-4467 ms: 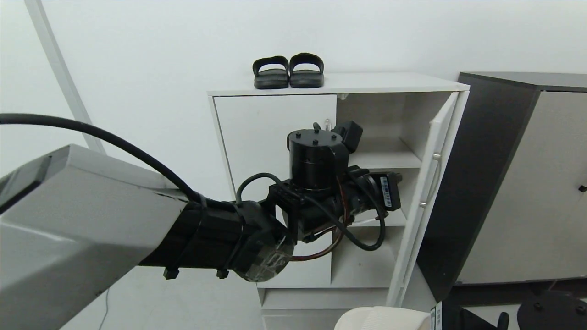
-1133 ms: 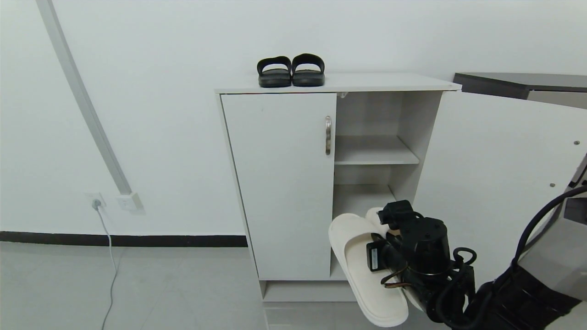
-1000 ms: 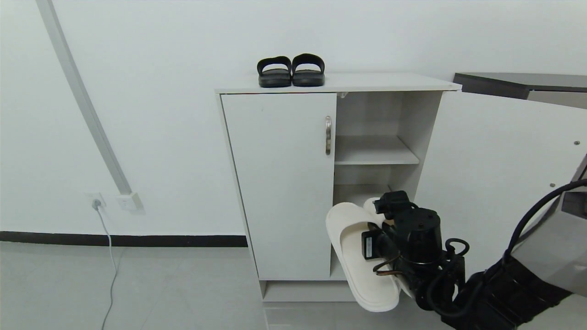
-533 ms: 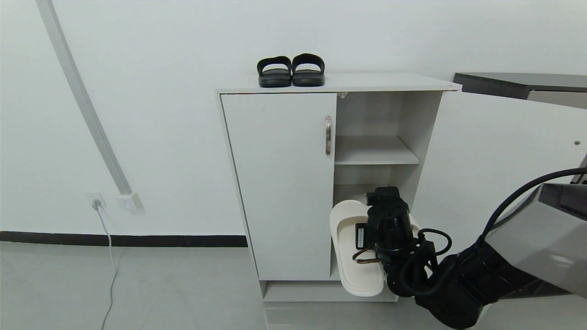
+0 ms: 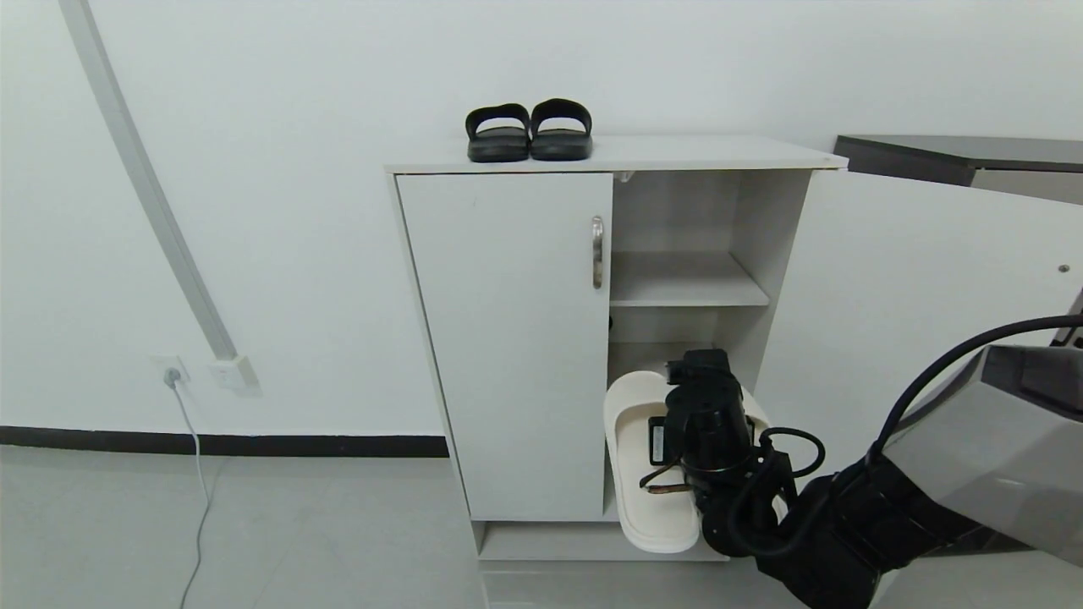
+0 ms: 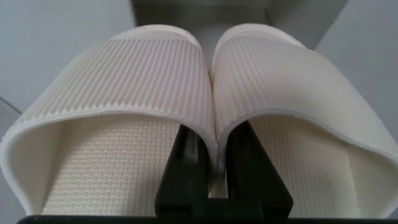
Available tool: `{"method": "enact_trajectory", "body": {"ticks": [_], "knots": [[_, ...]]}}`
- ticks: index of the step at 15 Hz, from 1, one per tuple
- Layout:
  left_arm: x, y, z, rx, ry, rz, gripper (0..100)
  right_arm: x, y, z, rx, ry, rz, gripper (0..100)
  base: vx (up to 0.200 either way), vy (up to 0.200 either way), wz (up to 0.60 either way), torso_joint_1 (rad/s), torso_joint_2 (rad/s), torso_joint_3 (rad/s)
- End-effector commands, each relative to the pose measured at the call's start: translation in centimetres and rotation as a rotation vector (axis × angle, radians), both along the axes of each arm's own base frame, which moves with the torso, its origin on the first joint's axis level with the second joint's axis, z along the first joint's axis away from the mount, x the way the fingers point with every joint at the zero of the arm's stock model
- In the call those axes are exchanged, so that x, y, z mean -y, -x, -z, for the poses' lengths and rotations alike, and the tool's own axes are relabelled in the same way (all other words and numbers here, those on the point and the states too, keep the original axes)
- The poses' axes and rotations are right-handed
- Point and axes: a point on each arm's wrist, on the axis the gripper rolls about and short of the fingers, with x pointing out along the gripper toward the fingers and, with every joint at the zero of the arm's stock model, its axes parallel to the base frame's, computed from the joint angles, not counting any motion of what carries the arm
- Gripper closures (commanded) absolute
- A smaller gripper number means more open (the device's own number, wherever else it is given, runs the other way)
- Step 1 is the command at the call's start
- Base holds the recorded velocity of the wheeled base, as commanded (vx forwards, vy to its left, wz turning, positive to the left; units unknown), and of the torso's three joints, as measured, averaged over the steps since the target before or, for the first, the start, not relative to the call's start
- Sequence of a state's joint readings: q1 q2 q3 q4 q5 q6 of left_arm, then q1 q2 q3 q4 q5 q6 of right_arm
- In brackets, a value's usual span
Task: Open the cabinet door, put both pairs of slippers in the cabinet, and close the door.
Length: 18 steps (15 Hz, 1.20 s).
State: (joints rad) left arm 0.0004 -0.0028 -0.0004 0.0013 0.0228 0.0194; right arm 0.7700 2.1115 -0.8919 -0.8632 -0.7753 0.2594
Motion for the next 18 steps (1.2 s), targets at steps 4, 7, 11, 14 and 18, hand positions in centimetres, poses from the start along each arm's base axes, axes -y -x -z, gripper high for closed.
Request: {"method": "enact_trajectory", "body": {"ticks": [4,7,11,14,18], "knots": [[0.0,0.0,0.0,-0.003,0.004,0.000,100,0.0,0.2,1.9,-0.041,0.011,-0.048,100,0.000,-0.050,0.00,0.002,0.00,0.002],[0.0,0.0,0.0,-0.003,0.006,0.000,100,0.1,0.4,3.4,-0.041,0.006,-0.093,100,0.000,0.000,0.00,0.000,0.00,0.000],[0.0,0.0,0.0,-0.002,0.002,0.002,100,0.1,0.5,4.2,-0.050,0.012,-0.117,100,0.000,0.000,0.00,0.000,0.00,0.000],[0.0,0.0,0.0,-0.002,0.004,0.000,100,0.1,0.4,4.7,-0.056,0.017,-0.114,100,0.000,0.000,0.00,0.000,0.00,0.000],[0.0,0.0,0.0,-0.002,0.004,0.000,100,0.2,0.2,5.0,-0.063,0.022,-0.107,100,0.000,0.000,0.00,0.000,0.00,0.000]]}}
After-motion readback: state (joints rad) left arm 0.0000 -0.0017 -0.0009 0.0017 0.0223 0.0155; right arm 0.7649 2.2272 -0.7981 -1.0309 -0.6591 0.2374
